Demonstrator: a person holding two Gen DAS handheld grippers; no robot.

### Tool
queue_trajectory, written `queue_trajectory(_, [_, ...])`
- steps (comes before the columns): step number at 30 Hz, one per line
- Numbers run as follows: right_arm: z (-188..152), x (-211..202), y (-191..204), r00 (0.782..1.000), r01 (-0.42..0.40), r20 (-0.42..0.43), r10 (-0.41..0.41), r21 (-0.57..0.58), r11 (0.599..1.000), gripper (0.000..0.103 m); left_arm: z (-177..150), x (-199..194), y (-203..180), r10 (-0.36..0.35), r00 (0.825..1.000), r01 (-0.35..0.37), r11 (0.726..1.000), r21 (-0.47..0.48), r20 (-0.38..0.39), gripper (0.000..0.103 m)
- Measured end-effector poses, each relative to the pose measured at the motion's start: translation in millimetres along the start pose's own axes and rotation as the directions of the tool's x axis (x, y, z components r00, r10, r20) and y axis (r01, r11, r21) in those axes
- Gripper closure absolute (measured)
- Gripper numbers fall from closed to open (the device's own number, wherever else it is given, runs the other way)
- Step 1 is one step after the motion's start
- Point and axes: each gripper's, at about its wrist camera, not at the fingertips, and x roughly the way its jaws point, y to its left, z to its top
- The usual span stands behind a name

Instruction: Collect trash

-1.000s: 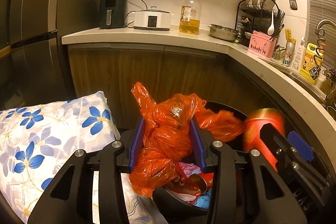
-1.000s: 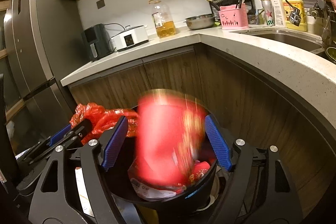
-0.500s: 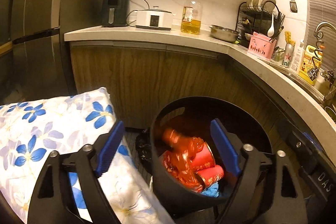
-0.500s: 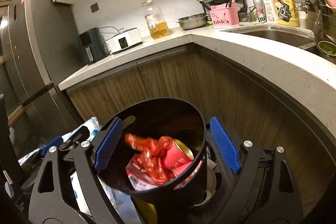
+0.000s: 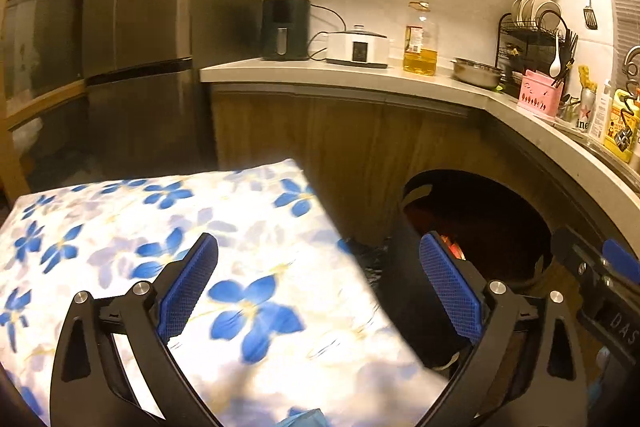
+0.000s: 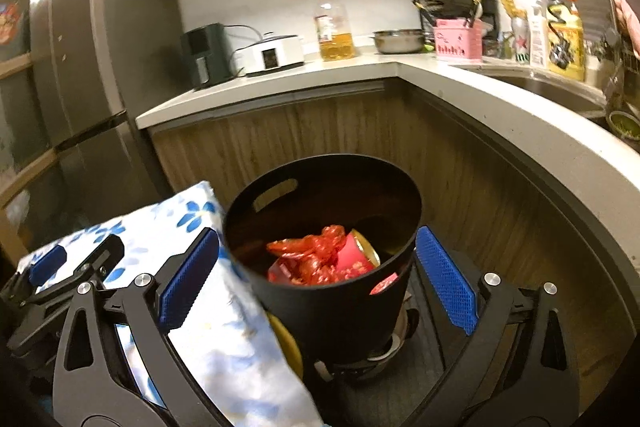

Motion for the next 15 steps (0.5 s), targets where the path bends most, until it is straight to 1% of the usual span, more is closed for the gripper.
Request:
queue_trajectory(5, [-8,-31,21,1.0,-0.013,0.011,0.013,-0.048,0.999,0.005,-14,-31,24,0.03,1.0,-0.03,1.0,-0.001,0.01,0.006])
queue_trajectory(11, [-24,-71,44,1.0,0.002,0.022,0.0,-0.097,0.995,0.005,-28,-69,48,0.065,0.997,-0.066,0.998,0.012,0.032,0.006])
queue_trajectory(15, [-39,-94,57,1.0,0.01,0.017,-0.008,-0.122,0.993,0.005,-37,-94,64,0.07,0.997,-0.07,0.998,0.0,0.037,0.006])
